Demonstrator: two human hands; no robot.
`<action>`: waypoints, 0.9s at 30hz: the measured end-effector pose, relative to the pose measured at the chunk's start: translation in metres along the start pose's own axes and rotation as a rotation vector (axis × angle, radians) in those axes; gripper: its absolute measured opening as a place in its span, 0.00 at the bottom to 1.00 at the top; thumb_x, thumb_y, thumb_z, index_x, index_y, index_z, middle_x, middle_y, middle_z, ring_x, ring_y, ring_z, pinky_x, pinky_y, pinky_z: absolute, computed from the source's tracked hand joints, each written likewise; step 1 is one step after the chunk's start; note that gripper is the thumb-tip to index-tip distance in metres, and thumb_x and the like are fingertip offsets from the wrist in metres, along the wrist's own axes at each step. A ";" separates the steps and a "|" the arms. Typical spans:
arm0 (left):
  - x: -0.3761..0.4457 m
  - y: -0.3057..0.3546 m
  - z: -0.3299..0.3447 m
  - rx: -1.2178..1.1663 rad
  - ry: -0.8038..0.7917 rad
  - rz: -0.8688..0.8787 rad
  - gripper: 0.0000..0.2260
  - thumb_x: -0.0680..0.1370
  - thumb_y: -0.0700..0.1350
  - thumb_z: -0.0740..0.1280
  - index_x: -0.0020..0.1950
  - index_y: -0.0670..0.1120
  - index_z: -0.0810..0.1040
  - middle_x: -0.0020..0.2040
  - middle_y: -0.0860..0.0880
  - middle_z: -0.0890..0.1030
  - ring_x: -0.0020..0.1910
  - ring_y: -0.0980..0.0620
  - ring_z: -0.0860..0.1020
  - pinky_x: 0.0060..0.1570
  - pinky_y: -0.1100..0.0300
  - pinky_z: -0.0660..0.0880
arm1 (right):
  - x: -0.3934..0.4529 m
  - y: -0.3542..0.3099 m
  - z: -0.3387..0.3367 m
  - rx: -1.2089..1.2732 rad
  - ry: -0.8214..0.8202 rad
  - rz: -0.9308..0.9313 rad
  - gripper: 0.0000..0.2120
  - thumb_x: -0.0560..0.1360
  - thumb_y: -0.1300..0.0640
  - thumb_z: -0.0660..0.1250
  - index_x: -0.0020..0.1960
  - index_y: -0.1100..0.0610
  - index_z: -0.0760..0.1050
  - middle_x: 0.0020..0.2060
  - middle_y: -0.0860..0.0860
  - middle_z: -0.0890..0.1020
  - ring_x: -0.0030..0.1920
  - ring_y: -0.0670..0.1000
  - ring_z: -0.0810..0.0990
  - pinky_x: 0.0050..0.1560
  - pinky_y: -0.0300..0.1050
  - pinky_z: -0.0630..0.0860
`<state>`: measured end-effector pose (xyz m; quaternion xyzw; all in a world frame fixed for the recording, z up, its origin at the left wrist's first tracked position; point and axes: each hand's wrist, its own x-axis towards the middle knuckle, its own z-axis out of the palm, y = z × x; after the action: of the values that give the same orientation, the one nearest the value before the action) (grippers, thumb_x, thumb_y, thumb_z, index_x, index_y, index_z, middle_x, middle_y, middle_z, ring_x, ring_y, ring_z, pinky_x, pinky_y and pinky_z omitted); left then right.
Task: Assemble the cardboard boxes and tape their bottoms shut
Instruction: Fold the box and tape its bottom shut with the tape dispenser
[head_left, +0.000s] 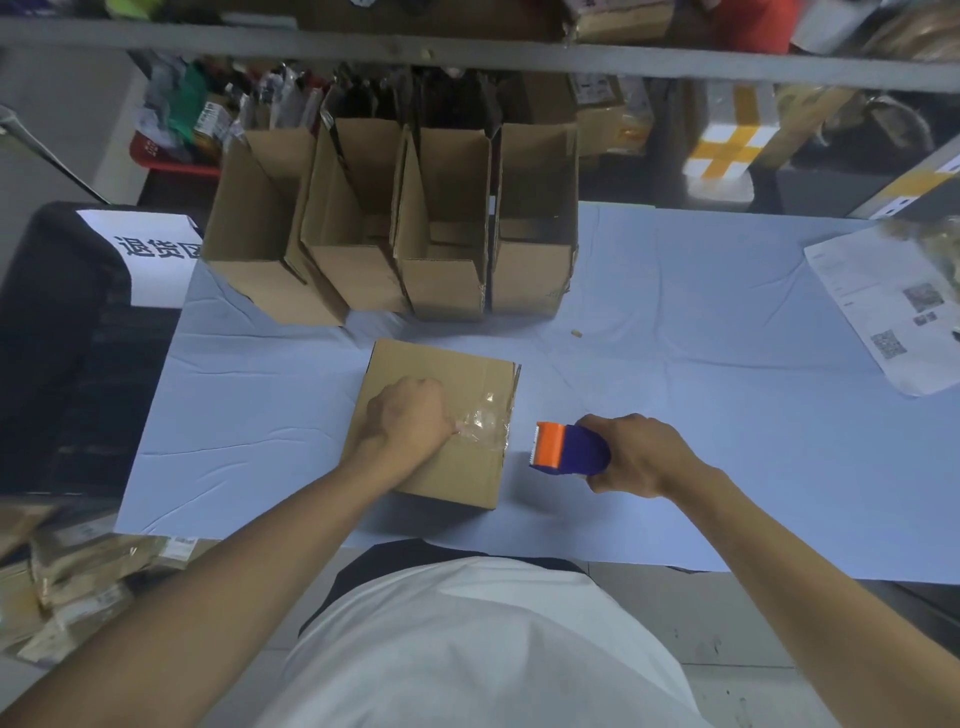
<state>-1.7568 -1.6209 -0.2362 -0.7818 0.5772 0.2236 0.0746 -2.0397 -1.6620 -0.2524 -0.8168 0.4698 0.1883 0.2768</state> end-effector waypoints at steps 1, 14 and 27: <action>0.002 0.003 0.000 -0.002 0.026 0.071 0.10 0.74 0.51 0.69 0.41 0.50 0.70 0.44 0.50 0.77 0.46 0.43 0.76 0.37 0.56 0.68 | 0.002 -0.003 0.001 -0.009 -0.011 0.001 0.26 0.62 0.45 0.72 0.58 0.43 0.69 0.44 0.44 0.80 0.43 0.50 0.79 0.41 0.44 0.77; 0.008 0.005 0.035 -0.073 -0.179 0.696 0.09 0.81 0.53 0.55 0.58 0.58 0.70 0.57 0.52 0.68 0.56 0.50 0.65 0.54 0.51 0.70 | 0.006 -0.033 0.011 -0.020 -0.128 0.138 0.18 0.60 0.42 0.69 0.47 0.45 0.71 0.35 0.43 0.76 0.35 0.48 0.75 0.31 0.39 0.66; 0.000 0.030 0.037 0.008 -0.144 0.607 0.19 0.78 0.42 0.57 0.68 0.54 0.71 0.53 0.47 0.67 0.57 0.45 0.67 0.46 0.58 0.61 | -0.038 -0.021 -0.007 0.193 0.122 0.175 0.19 0.64 0.43 0.71 0.53 0.41 0.70 0.37 0.42 0.80 0.36 0.46 0.78 0.33 0.40 0.73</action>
<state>-1.7948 -1.6170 -0.2651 -0.5558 0.7783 0.2883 0.0480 -2.0399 -1.6331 -0.2196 -0.7522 0.5711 0.1160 0.3075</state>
